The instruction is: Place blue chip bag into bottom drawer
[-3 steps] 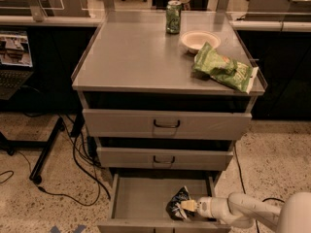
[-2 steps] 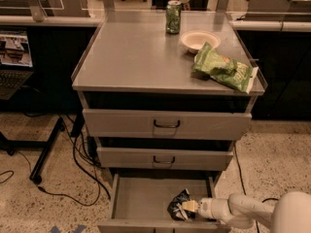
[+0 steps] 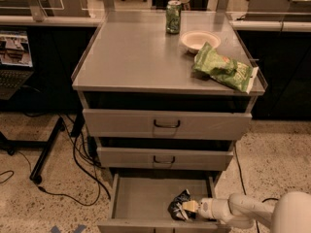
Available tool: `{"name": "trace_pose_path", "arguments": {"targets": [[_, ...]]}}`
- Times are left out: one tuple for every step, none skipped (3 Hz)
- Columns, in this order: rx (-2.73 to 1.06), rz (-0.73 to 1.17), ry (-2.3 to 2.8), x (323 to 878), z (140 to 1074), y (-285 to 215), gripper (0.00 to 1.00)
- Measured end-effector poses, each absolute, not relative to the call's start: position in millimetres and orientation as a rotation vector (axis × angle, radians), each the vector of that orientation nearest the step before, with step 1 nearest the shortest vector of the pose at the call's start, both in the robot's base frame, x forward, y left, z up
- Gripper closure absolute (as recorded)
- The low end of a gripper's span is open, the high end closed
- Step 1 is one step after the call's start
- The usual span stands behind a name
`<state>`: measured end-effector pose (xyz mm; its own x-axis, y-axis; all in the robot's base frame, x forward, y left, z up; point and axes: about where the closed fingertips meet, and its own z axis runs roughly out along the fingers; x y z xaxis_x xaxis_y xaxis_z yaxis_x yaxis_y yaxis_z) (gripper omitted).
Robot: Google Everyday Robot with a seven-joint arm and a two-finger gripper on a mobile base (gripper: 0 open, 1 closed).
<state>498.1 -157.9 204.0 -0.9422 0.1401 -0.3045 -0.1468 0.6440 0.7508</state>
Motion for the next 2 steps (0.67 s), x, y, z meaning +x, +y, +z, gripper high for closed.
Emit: {"name": "trace_pose_path", "arguments": {"targets": [[-0.005, 1.199, 2.53, 498.1, 204.0, -157.8, 0.12], [-0.005, 1.199, 2.53, 498.1, 204.0, -157.8, 0.0]]}}
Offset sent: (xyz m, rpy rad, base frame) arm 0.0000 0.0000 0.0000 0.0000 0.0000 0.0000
